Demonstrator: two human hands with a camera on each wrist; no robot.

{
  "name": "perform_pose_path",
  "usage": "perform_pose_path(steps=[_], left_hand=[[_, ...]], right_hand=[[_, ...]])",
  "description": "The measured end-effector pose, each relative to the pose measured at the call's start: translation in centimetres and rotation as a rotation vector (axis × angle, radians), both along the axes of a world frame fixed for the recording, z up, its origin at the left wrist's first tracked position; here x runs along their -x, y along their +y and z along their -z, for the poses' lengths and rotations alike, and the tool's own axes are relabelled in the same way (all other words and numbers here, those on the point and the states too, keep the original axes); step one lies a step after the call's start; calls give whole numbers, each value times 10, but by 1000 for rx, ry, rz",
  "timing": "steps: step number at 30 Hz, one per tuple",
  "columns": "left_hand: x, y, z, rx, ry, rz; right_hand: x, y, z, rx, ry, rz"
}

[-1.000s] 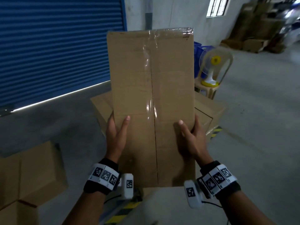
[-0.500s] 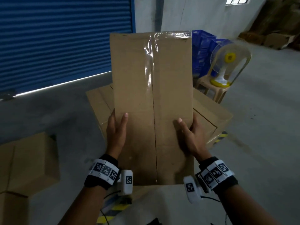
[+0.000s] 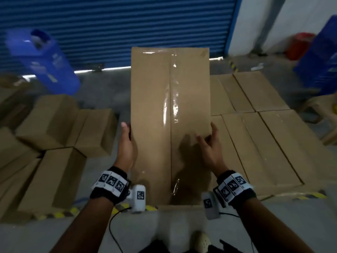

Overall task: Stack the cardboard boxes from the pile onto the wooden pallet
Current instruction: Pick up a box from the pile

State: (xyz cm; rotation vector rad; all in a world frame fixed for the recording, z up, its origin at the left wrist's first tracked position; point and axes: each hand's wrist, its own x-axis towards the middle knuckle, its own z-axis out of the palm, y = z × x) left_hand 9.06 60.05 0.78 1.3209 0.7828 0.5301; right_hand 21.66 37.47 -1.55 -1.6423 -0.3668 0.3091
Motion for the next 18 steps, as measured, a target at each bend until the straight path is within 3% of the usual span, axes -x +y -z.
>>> perform_pose_path(steps=[8, 10, 12, 14, 18], left_hand=[[5, 20, 54, 88, 145, -11], [4, 33, 94, 156, 222, -10], [7, 55, 160, 237, 272, -7], [4, 62, 193, 307, 325, 12], [-15, 60, 198, 372, 367, 35]], right_hand=[[-14, 29, 75, 257, 184, -132], [-17, 36, 97, 329, 199, -138], [-19, 43, 119, 453, 179, -138], [-21, 49, 139, 582, 184, -134], [-32, 62, 183, 766, 222, -136]])
